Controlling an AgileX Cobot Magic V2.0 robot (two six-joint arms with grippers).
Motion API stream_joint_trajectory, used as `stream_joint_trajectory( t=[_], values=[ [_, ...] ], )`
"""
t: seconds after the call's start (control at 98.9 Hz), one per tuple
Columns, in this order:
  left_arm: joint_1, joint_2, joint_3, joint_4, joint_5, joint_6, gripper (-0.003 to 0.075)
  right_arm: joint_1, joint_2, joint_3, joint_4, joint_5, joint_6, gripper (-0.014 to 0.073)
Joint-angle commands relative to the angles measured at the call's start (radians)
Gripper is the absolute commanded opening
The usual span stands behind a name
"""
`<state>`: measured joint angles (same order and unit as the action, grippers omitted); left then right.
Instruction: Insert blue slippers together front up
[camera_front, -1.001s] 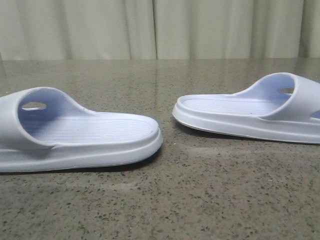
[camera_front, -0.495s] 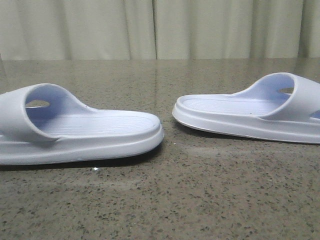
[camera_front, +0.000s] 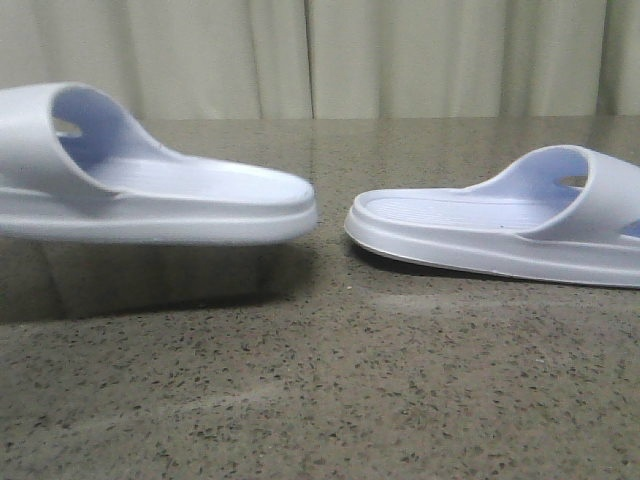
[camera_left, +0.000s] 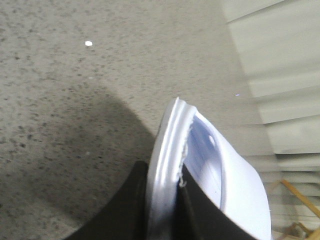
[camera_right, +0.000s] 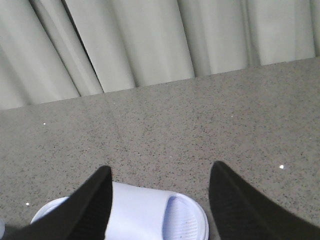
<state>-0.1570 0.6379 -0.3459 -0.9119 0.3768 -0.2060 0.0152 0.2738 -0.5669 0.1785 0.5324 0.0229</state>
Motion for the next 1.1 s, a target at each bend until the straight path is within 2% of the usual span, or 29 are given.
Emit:
stream_joint_trajectory(
  t=[0.0, 0.172, 0.273, 0.465, 0.677, 1.092],
  values=[
    [-0.008, -0.032, -0.050, -0.043, -0.024, 0.001, 0.0016, -0.008, 0.020, -0.030, 0.004, -0.094, -0.008, 0.0368],
    [-0.008, -0.050, -0.097, -0.043, -0.004, 0.001, 0.0016, -0.008, 0.020, -0.030, 0.004, -0.089, 0.012, 0.0368],
    [-0.008, -0.050, -0.100, -0.043, 0.001, 0.001, 0.0016, -0.008, 0.027, -0.030, -0.025, -0.060, 0.115, 0.0368],
    [-0.008, -0.050, -0.100, -0.043, 0.002, 0.001, 0.0016, -0.008, 0.096, -0.030, -0.185, 0.044, 0.348, 0.0368],
    [-0.008, -0.050, -0.100, -0.041, 0.016, 0.001, 0.0016, -0.008, 0.173, -0.009, -0.200, 0.057, 0.458, 0.0368],
    [-0.008, -0.050, -0.100, -0.041, 0.025, 0.001, 0.0016, -0.008, 0.332, 0.007, -0.134, 0.000, 0.470, 0.0368]
  ],
)
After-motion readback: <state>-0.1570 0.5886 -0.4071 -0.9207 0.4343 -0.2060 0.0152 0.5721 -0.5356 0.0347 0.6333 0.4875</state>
